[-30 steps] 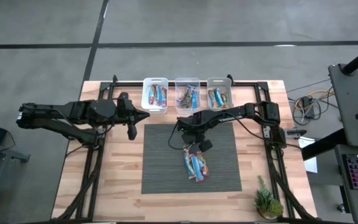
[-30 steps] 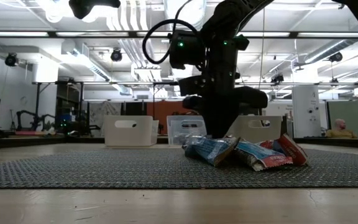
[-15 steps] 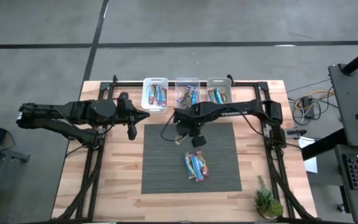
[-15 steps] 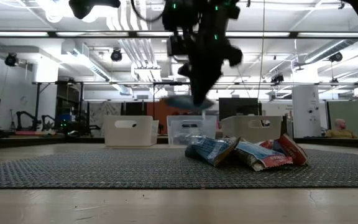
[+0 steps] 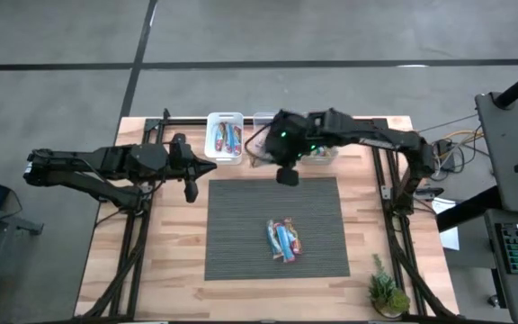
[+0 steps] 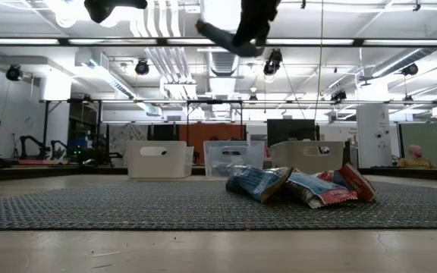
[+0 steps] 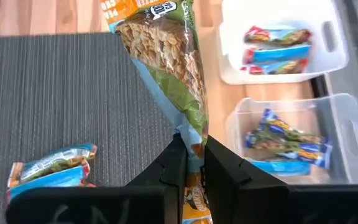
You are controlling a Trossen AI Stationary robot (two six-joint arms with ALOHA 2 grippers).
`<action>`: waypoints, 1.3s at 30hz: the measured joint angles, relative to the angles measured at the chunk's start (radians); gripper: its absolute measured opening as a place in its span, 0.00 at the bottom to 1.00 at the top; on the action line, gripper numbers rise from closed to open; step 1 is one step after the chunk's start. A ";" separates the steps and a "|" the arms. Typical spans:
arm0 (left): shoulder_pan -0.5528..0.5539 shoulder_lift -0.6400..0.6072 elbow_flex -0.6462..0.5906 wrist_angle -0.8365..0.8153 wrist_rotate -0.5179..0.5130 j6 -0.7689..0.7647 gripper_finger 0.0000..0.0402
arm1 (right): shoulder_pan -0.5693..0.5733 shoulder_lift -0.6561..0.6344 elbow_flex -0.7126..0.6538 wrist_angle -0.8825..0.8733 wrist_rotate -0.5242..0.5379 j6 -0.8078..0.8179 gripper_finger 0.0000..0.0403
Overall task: Pick and place Granola Bars by type
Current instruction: Put the yellow granola bar into the gray bin
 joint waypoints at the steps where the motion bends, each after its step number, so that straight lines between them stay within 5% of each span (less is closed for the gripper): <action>1: 0.000 0.000 0.000 0.000 0.000 0.000 0.00 | -0.006 -0.010 0.008 -0.011 0.000 0.008 0.08; 13: 0.000 0.000 0.000 0.005 0.000 -0.002 0.00 | -0.148 -0.096 -0.019 -0.101 0.050 0.199 0.08; 39: 0.000 0.000 0.000 0.007 0.004 -0.064 0.00 | -0.659 -0.113 -0.354 -0.071 0.033 0.661 0.08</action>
